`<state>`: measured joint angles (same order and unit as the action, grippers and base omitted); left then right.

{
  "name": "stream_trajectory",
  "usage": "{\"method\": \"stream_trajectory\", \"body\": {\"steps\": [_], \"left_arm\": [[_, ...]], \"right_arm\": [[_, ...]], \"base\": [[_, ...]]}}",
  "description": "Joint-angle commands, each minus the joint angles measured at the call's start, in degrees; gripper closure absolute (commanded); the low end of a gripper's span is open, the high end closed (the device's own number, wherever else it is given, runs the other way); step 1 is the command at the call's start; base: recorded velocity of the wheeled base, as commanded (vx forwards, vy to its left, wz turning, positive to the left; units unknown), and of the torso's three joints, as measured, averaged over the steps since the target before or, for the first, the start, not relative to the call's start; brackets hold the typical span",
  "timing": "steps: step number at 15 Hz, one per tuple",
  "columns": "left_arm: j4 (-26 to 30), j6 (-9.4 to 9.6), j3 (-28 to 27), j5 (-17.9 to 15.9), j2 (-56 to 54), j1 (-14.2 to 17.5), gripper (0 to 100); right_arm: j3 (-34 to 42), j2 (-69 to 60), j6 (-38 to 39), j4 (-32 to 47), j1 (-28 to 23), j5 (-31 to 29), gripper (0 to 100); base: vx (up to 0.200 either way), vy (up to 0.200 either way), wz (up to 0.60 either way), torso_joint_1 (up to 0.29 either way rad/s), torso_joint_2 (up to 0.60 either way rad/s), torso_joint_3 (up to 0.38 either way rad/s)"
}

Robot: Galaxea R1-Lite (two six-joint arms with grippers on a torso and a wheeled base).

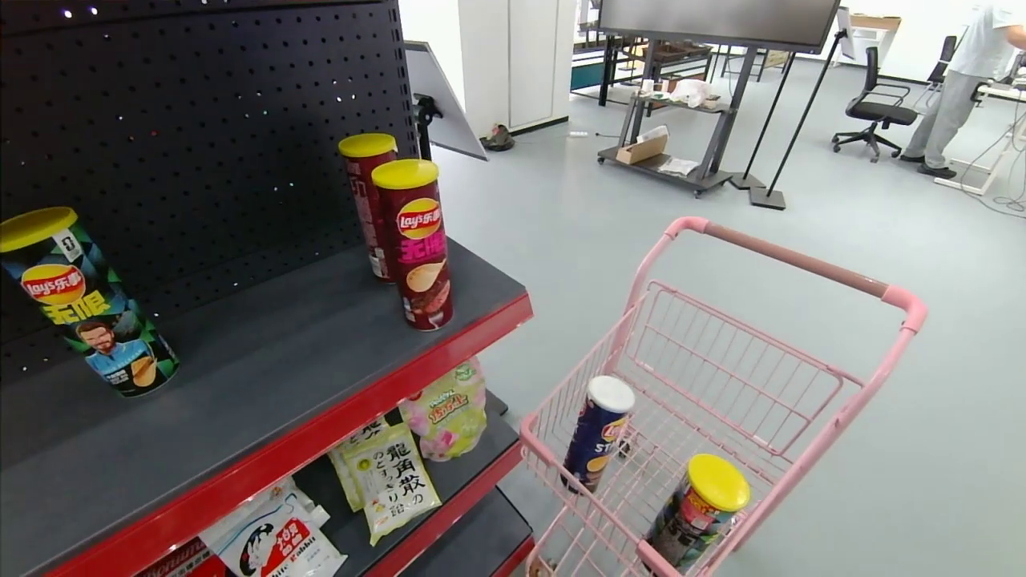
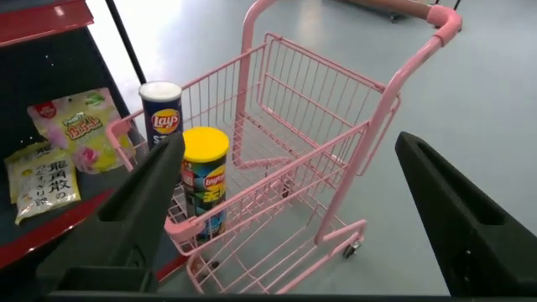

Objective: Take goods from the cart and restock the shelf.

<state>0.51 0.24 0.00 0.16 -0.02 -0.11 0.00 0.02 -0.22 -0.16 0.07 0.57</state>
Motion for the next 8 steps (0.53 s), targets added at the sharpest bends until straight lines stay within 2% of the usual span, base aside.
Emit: {"method": "stream_trajectory", "body": {"steps": [1,8], "left_arm": [[0.0,0.02,0.0,0.0,0.0,0.0,0],[0.0,0.02,0.0,0.0,0.0,-0.1,0]], "right_arm": [[0.0,0.0,0.0,0.0,0.0,0.0,0],[0.0,0.0,0.0,0.0,0.0,0.0,0]], "base": [[0.000,0.000,0.00,-0.149,0.37,0.212],[0.000,0.000,0.00,-0.129,0.34,0.204]]}}
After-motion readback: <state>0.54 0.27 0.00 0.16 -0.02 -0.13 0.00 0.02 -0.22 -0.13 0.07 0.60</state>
